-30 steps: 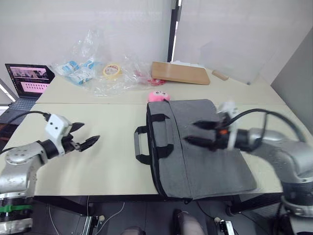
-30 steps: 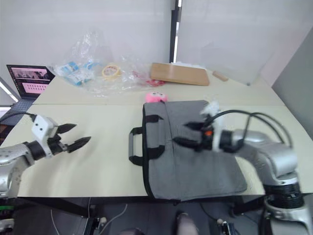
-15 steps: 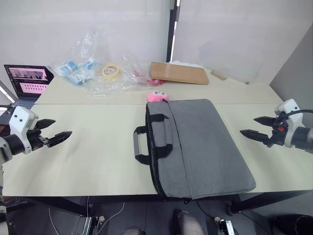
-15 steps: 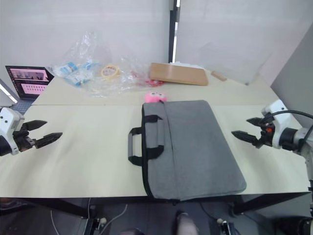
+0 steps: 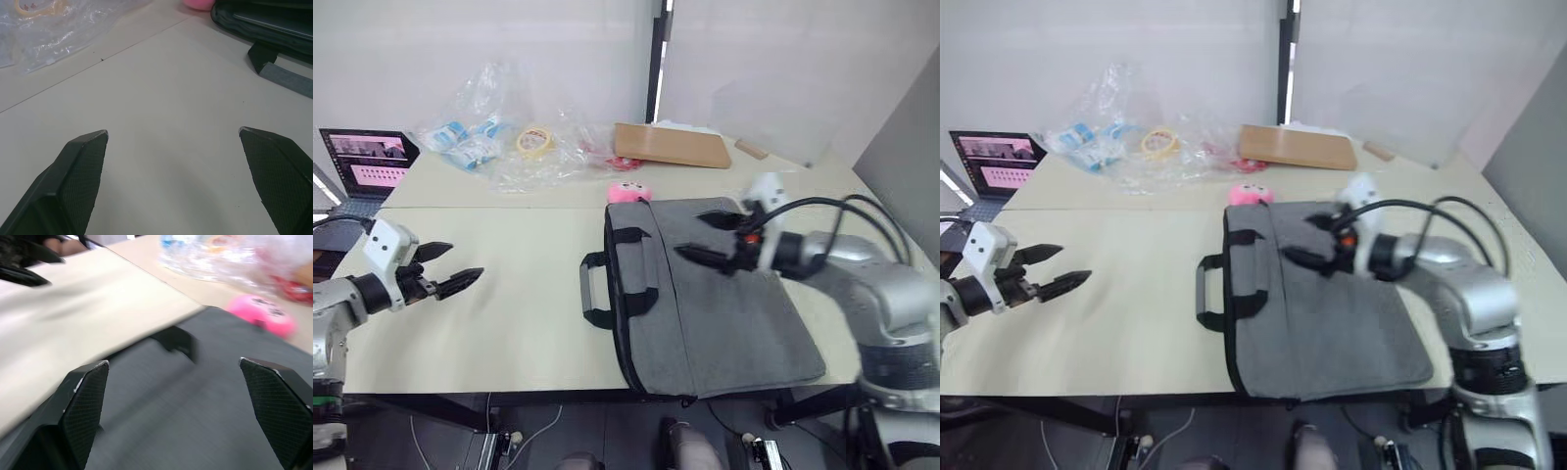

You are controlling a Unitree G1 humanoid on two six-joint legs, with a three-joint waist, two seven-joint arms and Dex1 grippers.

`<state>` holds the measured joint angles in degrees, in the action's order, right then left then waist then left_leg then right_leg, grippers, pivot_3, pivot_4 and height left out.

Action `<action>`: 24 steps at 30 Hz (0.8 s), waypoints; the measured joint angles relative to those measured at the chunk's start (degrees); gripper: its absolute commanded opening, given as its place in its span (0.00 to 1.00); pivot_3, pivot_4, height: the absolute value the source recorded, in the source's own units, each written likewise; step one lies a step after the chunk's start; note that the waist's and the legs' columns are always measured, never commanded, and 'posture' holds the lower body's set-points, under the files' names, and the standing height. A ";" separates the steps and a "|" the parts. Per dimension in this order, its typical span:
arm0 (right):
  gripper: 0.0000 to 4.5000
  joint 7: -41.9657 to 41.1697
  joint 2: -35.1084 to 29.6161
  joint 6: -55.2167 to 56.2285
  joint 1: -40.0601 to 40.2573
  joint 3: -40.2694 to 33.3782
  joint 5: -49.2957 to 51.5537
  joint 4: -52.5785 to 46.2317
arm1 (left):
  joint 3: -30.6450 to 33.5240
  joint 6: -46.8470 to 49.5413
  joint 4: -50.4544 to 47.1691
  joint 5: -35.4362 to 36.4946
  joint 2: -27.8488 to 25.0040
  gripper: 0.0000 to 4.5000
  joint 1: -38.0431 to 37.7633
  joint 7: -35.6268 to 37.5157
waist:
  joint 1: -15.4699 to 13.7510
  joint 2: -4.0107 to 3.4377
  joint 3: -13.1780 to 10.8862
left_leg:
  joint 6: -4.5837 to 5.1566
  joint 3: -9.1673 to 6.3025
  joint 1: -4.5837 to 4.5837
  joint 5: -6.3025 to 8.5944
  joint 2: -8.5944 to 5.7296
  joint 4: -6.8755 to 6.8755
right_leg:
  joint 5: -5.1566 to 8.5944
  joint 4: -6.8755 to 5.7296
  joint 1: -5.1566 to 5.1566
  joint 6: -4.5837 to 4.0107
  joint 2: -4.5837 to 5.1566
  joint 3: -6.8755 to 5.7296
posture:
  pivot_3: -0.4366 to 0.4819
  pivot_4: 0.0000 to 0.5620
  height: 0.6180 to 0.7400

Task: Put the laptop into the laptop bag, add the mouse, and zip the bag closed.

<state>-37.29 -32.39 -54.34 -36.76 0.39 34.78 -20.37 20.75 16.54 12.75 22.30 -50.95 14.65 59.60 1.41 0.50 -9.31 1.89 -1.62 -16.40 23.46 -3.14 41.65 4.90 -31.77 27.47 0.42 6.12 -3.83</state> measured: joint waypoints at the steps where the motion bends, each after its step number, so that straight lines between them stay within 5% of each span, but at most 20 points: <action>1: 0.99 1.28 1.03 -0.85 -0.39 0.92 0.00 -0.76 | 0.02 0.16 -0.57 0.11 0.24 1.00 -0.25 -0.27 | -0.24 0.00 0.00 | 0.00 0.01 -0.01 0.00 -0.03 0.00 | 0.00 -0.01 0.03 0.00 0.00 -0.01 | 0.48 0.27 1.00; 10: 0.99 7.81 6.69 -3.16 -0.66 8.79 -2.73 -3.24 | 0.57 1.55 -5.05 0.77 1.51 1.00 -4.26 -2.38 | 0.80 0.00 0.00 | -0.14 0.29 0.11 -0.07 -0.05 -0.06 | 0.06 -0.12 0.03 -0.10 -0.05 -0.13 | 0.48 0.27 1.00; 15: 0.99 12.15 13.09 -2.55 1.85 19.46 -8.68 -3.16 | 0.79 2.95 -8.21 2.53 1.91 1.00 -6.59 -2.82 | 2.11 0.00 0.00 | -0.26 0.27 0.21 -0.12 0.07 -0.12 | 0.17 -0.31 0.02 -0.27 -0.07 -0.11 | 0.48 0.27 1.00; 24: 0.99 16.07 12.03 -0.39 1.84 26.37 -18.82 -3.06 | 2.19 4.95 -10.24 2.68 1.90 1.00 -9.39 -3.36 | 1.97 0.00 0.01 | -0.25 0.03 0.21 -0.12 0.00 -0.11 | 0.17 -0.33 0.05 -0.26 -0.08 -0.07 | 0.48 0.27 1.00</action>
<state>-21.22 -20.36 -54.73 -34.92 26.76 15.96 -23.44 22.94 21.50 2.51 24.98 -49.05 5.26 56.24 3.37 0.50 -9.31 1.64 -1.58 -16.20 23.35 -3.14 41.53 5.07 -32.10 27.52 0.15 6.04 -3.90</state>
